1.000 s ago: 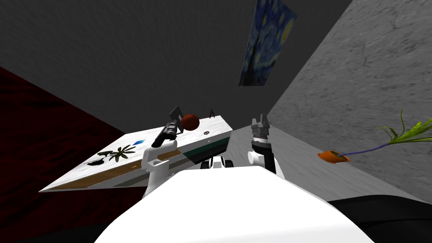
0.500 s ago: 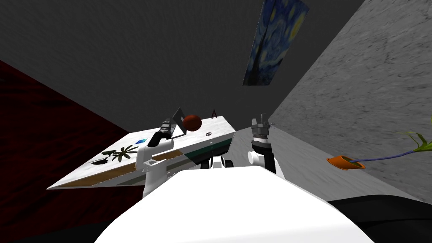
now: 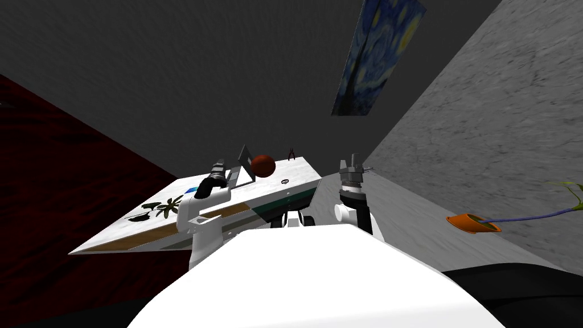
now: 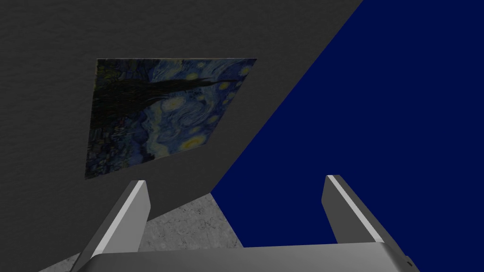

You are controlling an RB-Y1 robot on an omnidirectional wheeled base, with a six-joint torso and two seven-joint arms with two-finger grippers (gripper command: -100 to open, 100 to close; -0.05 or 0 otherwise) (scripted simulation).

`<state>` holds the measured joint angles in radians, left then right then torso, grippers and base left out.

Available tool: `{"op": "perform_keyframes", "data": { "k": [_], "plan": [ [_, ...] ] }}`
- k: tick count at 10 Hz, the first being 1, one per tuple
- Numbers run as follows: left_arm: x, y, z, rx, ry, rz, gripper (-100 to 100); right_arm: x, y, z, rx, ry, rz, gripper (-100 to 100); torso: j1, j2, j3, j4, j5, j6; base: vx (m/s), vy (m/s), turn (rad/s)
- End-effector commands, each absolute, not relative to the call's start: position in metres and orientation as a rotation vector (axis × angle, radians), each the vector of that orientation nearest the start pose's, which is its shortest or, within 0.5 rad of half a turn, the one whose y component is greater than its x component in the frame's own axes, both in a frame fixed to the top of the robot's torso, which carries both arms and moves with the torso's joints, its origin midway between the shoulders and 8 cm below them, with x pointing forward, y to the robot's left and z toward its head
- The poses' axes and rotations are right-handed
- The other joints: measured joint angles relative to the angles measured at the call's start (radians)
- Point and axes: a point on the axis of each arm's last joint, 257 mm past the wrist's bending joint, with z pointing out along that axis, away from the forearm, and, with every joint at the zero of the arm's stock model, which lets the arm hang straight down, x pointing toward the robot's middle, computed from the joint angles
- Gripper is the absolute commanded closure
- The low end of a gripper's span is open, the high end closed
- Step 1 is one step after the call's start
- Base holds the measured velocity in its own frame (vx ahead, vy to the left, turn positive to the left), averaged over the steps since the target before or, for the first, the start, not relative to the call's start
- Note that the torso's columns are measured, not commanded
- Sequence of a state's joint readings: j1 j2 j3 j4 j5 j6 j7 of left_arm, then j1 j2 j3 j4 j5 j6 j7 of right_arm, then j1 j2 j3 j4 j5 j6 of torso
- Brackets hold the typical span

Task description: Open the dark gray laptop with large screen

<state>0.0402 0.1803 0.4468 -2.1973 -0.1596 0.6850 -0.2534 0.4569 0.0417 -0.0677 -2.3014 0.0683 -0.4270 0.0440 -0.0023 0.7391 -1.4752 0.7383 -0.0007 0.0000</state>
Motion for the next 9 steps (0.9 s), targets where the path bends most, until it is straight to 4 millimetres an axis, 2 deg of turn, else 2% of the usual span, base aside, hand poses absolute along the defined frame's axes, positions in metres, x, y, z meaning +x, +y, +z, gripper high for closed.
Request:
{"op": "perform_keyframes", "data": {
  "k": [1,2,4,9],
  "plan": [
    [0.442,0.496,-0.054,-1.115,1.108,-0.356,100,0.351,-0.296,0.034,0.636,0.630,1.159,0,0.001,-0.001,-0.001,0.000,0.000,0.000,0.000,0.000,0.000],
    [0.449,0.493,-0.067,-1.162,1.089,-0.422,100,0.351,-0.296,0.034,0.636,0.630,1.159,0,0.002,-0.001,-0.001,0.000,0.001,0.000,-0.025,0.046,0.080],
    [0.456,0.490,-0.079,-1.209,1.067,-0.489,100,0.351,-0.296,0.034,0.636,0.630,1.159,0,0.007,0.000,0.000,0.000,0.002,0.000,-0.042,0.095,0.064],
    [0.473,0.478,-0.110,-1.327,1.002,-0.655,100,0.351,-0.296,0.034,0.636,0.630,1.159,0,0.002,-0.002,-0.001,-0.001,0.001,0.000,-0.032,0.074,0.055]
  ]
}}
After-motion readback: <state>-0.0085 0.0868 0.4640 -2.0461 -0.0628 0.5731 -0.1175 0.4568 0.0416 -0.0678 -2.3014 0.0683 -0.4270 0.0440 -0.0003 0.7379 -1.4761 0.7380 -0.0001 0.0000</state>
